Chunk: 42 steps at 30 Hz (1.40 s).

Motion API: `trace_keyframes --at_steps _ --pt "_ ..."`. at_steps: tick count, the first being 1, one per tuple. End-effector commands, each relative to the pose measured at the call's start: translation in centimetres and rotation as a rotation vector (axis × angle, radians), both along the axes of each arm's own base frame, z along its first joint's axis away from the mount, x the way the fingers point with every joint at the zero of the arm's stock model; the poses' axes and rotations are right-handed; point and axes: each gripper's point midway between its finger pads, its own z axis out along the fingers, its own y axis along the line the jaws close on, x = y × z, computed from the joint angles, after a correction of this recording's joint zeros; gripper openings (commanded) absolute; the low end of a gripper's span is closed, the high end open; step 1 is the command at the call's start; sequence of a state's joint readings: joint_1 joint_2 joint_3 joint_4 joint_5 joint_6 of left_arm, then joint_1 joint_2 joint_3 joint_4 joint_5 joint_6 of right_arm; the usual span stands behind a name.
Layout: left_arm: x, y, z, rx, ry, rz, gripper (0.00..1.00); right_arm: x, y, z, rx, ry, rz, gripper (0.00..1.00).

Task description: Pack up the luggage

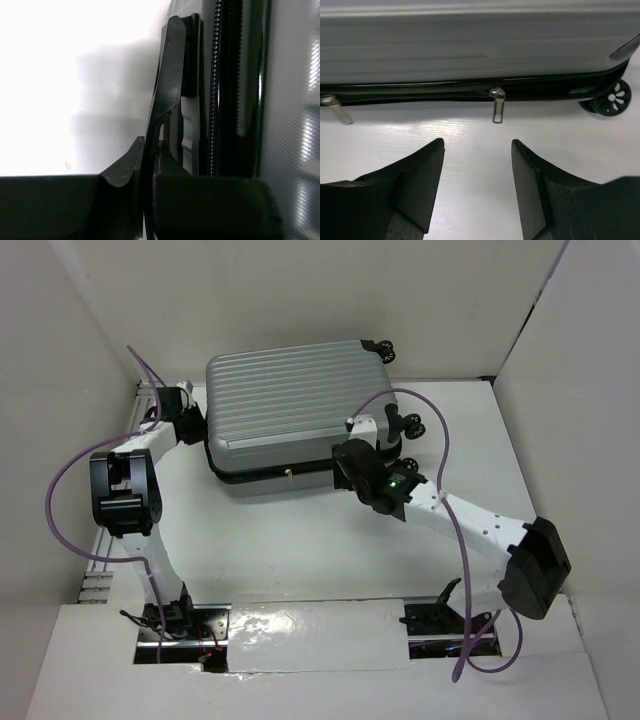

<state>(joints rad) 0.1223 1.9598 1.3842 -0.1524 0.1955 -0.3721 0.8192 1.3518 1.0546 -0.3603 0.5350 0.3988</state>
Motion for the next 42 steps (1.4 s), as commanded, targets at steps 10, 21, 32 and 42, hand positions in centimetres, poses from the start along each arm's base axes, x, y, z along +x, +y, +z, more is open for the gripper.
trace_keyframes --at_steps 10,21,32,42 --pt "-5.3 -1.2 -4.7 -0.019 0.245 0.005 0.00 4.8 -2.4 -2.8 -0.022 -0.022 -0.120 0.54" --pt "-4.8 -0.9 -4.0 0.005 0.216 -0.005 0.00 6.2 -0.7 -4.1 0.013 0.016 0.014 0.50" --pt "-4.7 -0.7 -3.9 0.020 0.215 -0.007 0.00 7.6 -2.3 -3.8 0.013 -0.036 -0.086 0.24" --pt "-4.5 0.5 -3.5 0.058 0.218 0.019 0.00 8.1 -5.8 -4.2 -0.024 -0.048 -0.276 0.00"
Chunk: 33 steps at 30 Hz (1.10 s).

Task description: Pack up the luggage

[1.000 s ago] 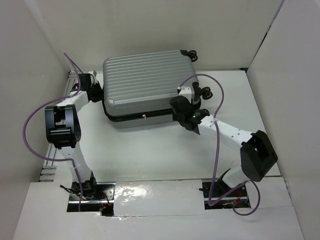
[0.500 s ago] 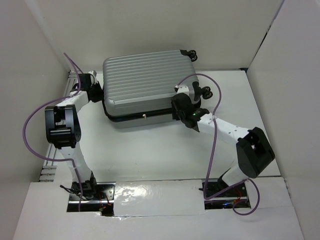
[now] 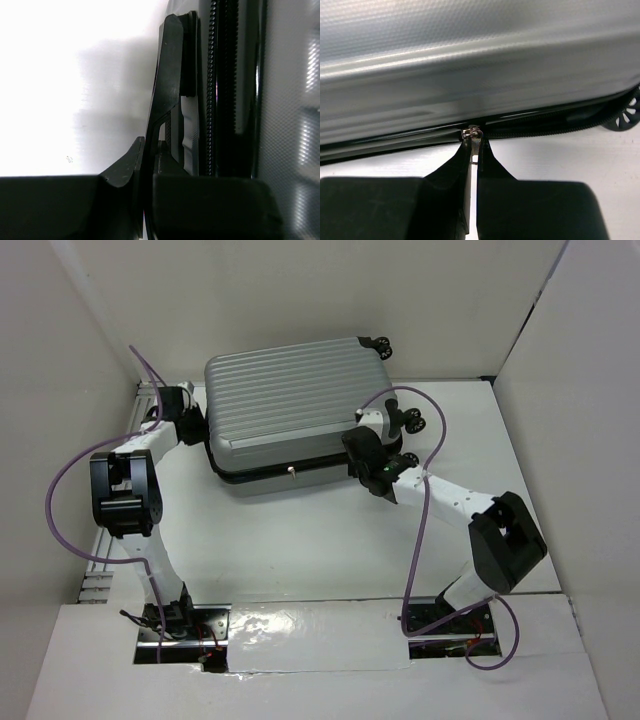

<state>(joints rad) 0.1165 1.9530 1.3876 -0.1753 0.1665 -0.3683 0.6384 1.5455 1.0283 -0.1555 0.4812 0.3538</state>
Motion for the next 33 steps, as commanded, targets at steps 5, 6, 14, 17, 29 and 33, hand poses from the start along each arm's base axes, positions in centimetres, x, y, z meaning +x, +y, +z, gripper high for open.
trace_keyframes --at_steps 5,6,14,17,29,33 --pt "-4.5 1.4 -3.7 0.040 0.215 0.036 0.00 1.5 -4.5 1.6 -0.004 -0.084 -0.222 0.00" --pt "-4.5 1.4 -3.7 0.040 0.215 0.036 0.00 1.2 -3.8 1.1 -0.005 -0.061 -0.163 0.00" --pt "-4.5 2.0 -3.7 0.054 0.215 0.044 0.00 1.3 -7.9 0.6 -0.002 -0.067 -0.304 0.00" --pt "-4.8 2.6 -4.2 0.058 0.235 0.058 0.00 1.5 -11.7 0.0 -0.010 -0.082 -0.450 0.00" --pt "-4.6 4.5 -4.2 0.055 0.222 0.071 0.00 4.2 -21.3 1.6 0.098 -0.218 -0.681 0.00" --pt "-4.4 5.0 -4.3 0.054 0.221 0.080 0.00 4.9 -24.9 1.4 0.099 -0.244 -0.785 0.00"
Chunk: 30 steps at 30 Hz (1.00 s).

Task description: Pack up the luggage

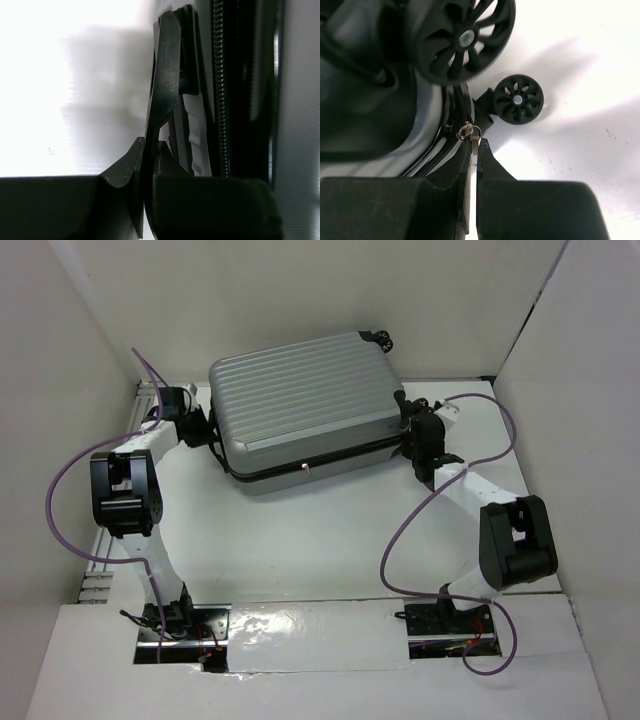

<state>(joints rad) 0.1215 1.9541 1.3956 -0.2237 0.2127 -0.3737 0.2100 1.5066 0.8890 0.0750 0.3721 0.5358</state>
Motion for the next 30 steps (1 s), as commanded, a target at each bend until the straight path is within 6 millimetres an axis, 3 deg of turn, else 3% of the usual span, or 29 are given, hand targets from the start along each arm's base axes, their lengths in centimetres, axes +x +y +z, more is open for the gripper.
trace_keyframes --at_steps 1,4,6,7,8,11,12,18,25,27,29,30 --pt "-3.6 5.6 -4.0 0.100 0.184 0.096 0.00 -0.3 -11.8 1.7 -0.158 -0.064 -0.414 0.00" --pt "-3.4 6.1 -4.1 0.099 0.185 0.105 0.00 1.5 -13.4 2.9 -0.118 -0.162 -0.400 0.00" --pt "-3.2 6.3 -4.2 0.089 0.183 0.107 0.00 2.7 -12.5 2.7 -0.093 -0.181 -0.264 0.00" --pt "-3.2 6.4 -4.2 0.089 0.183 0.107 0.00 3.7 -12.9 4.0 -0.096 -0.244 -0.210 0.00" --pt "-2.7 6.3 -4.2 0.088 0.176 0.095 0.00 4.3 -11.1 3.9 -0.103 -0.253 -0.040 0.00" --pt "-1.5 6.4 -4.4 0.088 0.161 0.066 0.00 4.5 -8.7 3.2 -0.148 -0.317 0.305 0.00" --pt "-1.1 6.2 -4.4 0.075 0.155 0.056 0.00 4.5 -8.6 3.9 -0.151 -0.350 0.350 0.00" --pt "1.9 6.8 -4.1 0.091 0.113 0.028 0.00 5.5 -11.3 2.6 -0.111 -0.357 0.379 0.00" --pt "4.6 7.0 -4.0 0.101 0.065 -0.024 0.00 9.2 -10.7 4.5 -0.198 -0.412 0.514 0.00" --pt "5.3 6.9 -4.6 0.093 0.064 -0.030 0.00 10.2 -11.3 3.5 -0.198 -0.395 0.491 0.00" --pt "6.3 6.8 -4.0 0.080 0.037 -0.044 0.00 11.5 -11.1 4.3 -0.186 -0.417 0.493 0.00" --pt "6.5 6.6 -4.0 0.069 0.032 -0.053 0.00 12.1 -11.3 3.6 -0.184 -0.413 0.493 0.00"
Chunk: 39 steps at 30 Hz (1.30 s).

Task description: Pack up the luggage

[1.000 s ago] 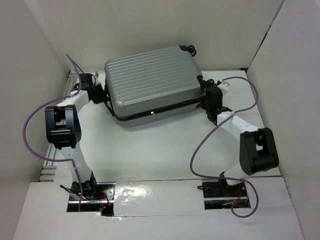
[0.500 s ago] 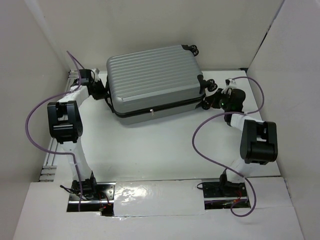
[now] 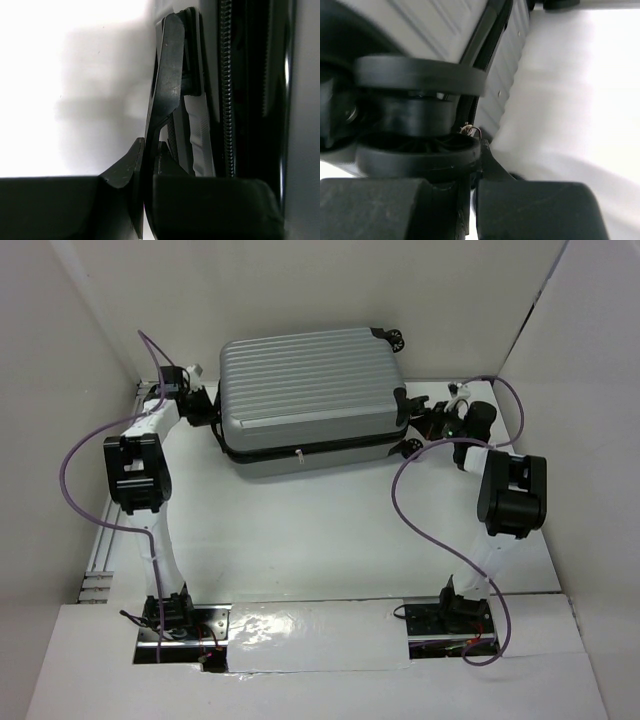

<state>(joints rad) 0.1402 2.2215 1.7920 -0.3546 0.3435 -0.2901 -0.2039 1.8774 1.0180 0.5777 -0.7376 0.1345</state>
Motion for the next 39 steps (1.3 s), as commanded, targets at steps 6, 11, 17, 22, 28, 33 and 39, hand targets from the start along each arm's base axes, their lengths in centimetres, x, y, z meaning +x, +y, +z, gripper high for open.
trace_keyframes --at_steps 6,11,17,22,28,33,39 --pt "1.4 6.5 -4.7 0.106 0.043 0.054 0.00 9.2 -7.9 5.1 -0.143 -0.243 -0.317 0.00" --pt "2.2 6.6 -5.1 0.097 0.049 0.048 0.00 12.8 -7.4 2.9 -0.122 -0.242 -0.309 0.00" --pt "2.4 6.6 -4.8 0.099 0.040 0.048 0.00 16.5 -7.2 1.7 -0.075 -0.259 -0.326 0.00" --pt "2.9 6.9 -5.2 0.104 0.052 0.053 0.00 19.7 -8.3 1.9 -0.076 -0.285 -0.429 0.00" --pt "2.6 6.7 -5.4 0.088 0.068 0.066 0.00 24.4 -8.0 1.8 -0.007 -0.361 -0.498 0.00" --pt "2.5 6.9 -4.7 0.096 0.061 0.072 0.00 26.0 -3.7 1.5 0.008 -0.390 -0.430 0.00" --pt "3.0 8.7 2.0 0.151 -0.015 0.217 1.00 20.4 0.2 5.4 -0.030 -0.456 -0.390 0.00"
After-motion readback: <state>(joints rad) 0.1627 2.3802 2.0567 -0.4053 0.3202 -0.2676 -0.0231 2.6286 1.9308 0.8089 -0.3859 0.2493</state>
